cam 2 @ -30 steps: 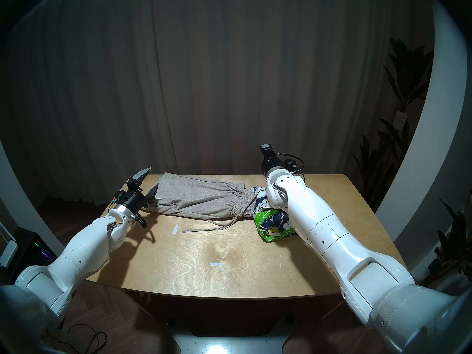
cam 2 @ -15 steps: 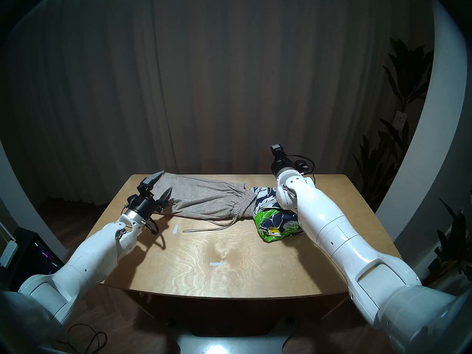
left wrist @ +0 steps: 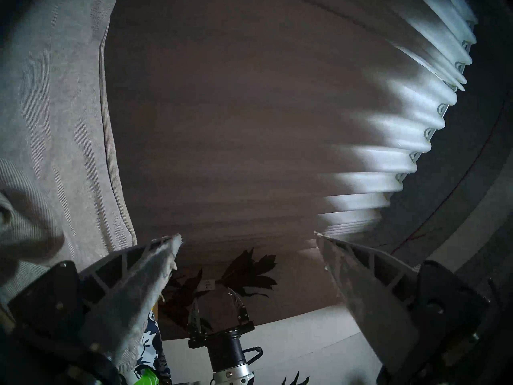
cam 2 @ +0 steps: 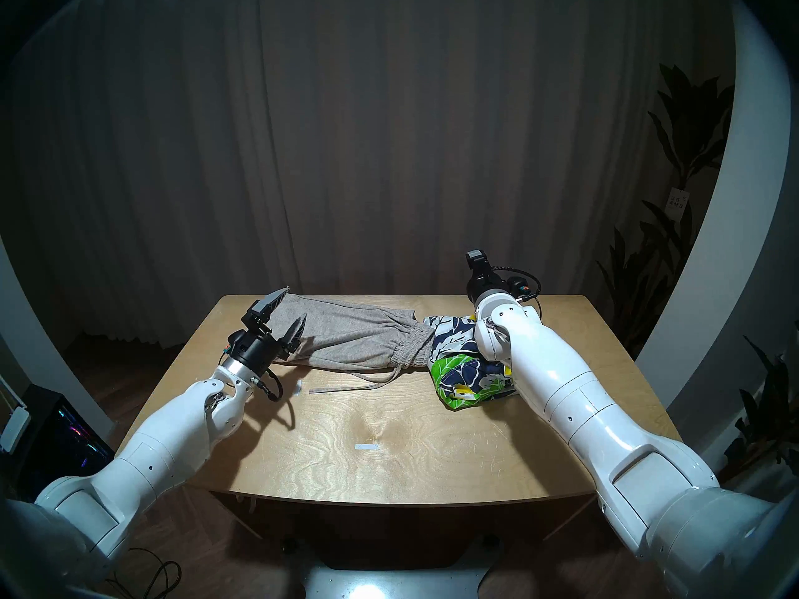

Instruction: Fold pants twice and stack them

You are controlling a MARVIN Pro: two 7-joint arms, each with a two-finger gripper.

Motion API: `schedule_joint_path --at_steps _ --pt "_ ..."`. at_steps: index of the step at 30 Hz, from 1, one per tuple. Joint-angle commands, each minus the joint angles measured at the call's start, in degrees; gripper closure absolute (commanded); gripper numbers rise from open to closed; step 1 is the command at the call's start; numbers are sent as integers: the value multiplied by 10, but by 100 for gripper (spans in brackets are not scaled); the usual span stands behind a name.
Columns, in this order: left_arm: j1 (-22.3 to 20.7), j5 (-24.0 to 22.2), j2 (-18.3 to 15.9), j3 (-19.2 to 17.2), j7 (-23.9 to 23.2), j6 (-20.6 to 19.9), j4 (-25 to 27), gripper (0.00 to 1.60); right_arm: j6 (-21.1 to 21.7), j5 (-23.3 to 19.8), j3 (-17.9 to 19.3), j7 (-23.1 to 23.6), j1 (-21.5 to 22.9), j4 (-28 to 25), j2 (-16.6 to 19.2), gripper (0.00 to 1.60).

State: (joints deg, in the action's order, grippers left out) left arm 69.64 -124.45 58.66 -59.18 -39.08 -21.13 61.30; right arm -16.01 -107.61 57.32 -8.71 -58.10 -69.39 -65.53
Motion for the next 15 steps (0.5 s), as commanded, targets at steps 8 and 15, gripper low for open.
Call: schedule_joint_path --at_steps 8,15 --pt "-4 -6 -25 -32 -21 24 59 0 12 -6 -27 8 -23 -48 -21 0" --pt "-2 -9 -31 -41 -24 34 78 0 19 -10 -36 9 -29 -67 -25 0"
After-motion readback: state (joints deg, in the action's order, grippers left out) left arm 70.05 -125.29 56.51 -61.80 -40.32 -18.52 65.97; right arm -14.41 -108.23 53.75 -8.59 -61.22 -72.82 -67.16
